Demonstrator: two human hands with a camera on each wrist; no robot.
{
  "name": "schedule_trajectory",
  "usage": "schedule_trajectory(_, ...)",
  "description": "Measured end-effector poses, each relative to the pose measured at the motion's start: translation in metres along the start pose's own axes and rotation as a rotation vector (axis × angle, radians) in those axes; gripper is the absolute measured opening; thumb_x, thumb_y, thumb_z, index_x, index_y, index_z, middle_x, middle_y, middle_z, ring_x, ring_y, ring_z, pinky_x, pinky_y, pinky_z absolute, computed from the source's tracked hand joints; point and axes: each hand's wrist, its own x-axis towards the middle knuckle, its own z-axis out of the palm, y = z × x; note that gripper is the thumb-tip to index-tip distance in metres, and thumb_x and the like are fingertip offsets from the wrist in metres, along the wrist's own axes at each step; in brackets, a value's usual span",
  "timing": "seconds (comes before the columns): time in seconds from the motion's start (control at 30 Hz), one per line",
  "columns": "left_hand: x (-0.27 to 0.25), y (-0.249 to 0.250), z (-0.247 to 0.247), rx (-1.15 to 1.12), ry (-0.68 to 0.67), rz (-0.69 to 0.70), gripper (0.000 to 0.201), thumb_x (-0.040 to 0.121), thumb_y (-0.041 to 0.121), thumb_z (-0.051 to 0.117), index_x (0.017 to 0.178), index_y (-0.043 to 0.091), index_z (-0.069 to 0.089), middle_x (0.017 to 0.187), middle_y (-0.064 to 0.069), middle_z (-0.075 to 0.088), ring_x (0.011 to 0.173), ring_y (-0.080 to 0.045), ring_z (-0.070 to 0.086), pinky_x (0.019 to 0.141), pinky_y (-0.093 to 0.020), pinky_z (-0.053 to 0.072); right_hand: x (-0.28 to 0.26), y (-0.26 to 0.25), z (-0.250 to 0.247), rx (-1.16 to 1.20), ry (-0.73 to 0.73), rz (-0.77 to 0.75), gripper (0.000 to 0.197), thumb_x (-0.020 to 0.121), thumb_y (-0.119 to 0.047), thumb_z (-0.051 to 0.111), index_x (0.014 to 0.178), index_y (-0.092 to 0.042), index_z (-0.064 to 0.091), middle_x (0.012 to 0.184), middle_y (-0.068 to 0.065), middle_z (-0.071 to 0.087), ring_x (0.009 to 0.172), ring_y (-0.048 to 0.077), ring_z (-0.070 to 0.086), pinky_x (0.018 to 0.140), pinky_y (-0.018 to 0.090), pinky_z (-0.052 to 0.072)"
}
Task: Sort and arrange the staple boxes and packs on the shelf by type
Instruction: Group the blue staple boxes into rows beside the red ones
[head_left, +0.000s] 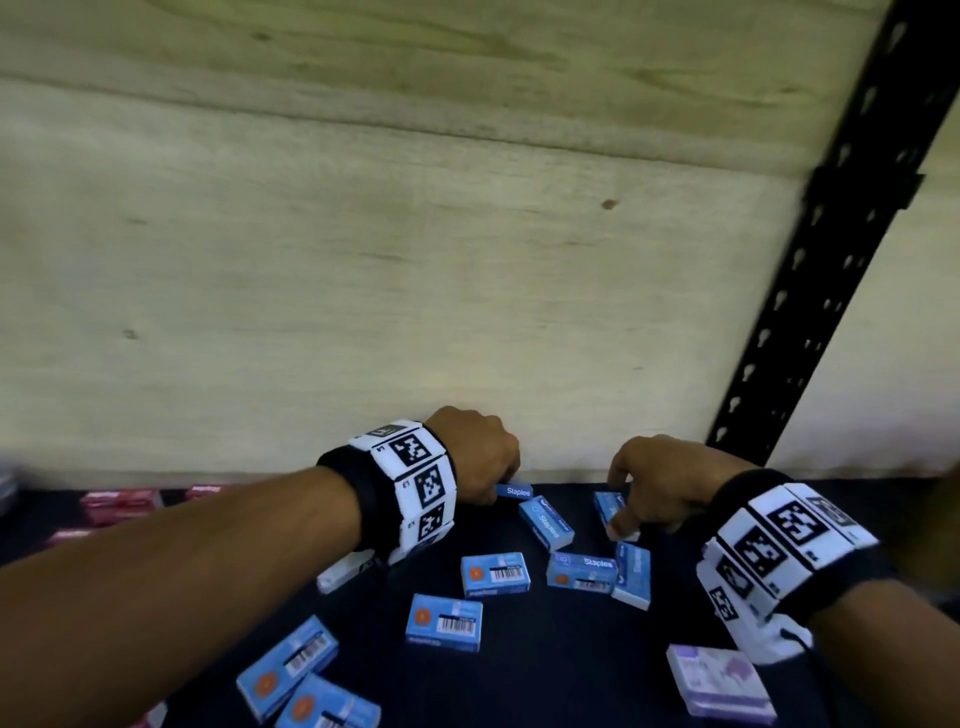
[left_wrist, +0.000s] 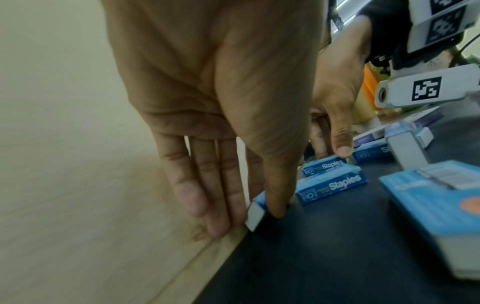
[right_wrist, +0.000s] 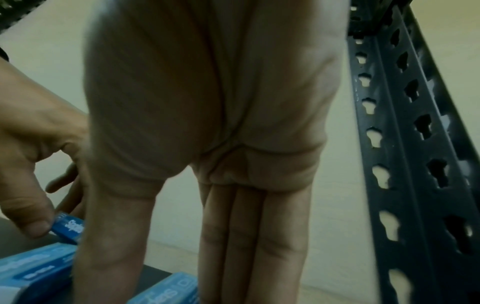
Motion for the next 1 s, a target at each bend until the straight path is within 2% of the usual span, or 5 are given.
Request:
schedule_trajectory(0.4,-0.043,-0.019,0.003,-0.243,-0.153,-0.031,0.042,0.093,0.003,0.052,0.129,0.022,0.063,0.130,-0.004,0.060,0.112,-0.023,0.058,0.083,-0.026,0.046,0.000,0.001,0.001,0.122,-0.007,0.017,0.034,0.063,-0.013,0.087,0.092,-0.020,0.071,0.086,0.001,0.075,0.077,0.028,0.075,0.069,0.040,0.063)
schedule_trajectory(0.53,-0.049,-0.018,0.004,-0.298,-0.188,-0.046,0.042,0.093,0.012,0.050,0.133,0.023,0.059,0.135,-0.001,0.056,0.117,-0.020,0.055,0.082,-0.021,0.042,0.000,0.002,0.004,0.143,0.011,0.025,0.037,0.065,-0.006,0.085,0.095,-0.022,0.072,0.086,0.001,0.073,0.081,0.028,0.075,0.070,0.040,0.063)
schedule_trajectory(0.73,-0.056,-0.021,0.004,-0.345,-0.185,0.023,0.044,0.095,0.014,0.056,0.137,0.027,0.049,0.104,0.001,0.059,0.087,-0.014,0.052,0.073,-0.026,0.042,-0.004,0.005,0.006,0.159,0.063,0.021,0.035,0.067,-0.004,0.083,0.092,-0.023,0.067,0.095,0.007,0.071,0.080,0.032,0.074,0.066,0.041,0.063)
schedule_trajectory(0.83,-0.060,-0.021,0.006,-0.329,-0.227,-0.016,0.063,0.091,0.017,0.066,0.144,0.026,0.034,0.113,-0.004,0.063,0.091,-0.016,0.055,0.078,-0.029,0.046,-0.005,0.005,0.005,0.133,0.032,0.000,0.031,0.068,-0.008,0.086,0.091,-0.022,0.069,0.093,0.008,0.073,0.077,0.029,0.074,0.067,0.038,0.063)
schedule_trajectory(1.0,-0.068,-0.028,0.009,-0.250,-0.185,-0.074,0.031,0.093,0.028,0.064,0.122,0.017,0.062,0.119,-0.003,0.063,0.102,-0.019,0.058,0.074,-0.026,0.040,-0.003,0.001,-0.001,0.120,0.004,-0.053,0.017,0.078,-0.015,0.081,0.082,-0.019,0.065,0.074,0.003,0.071,0.058,0.022,0.064,0.060,0.029,0.057)
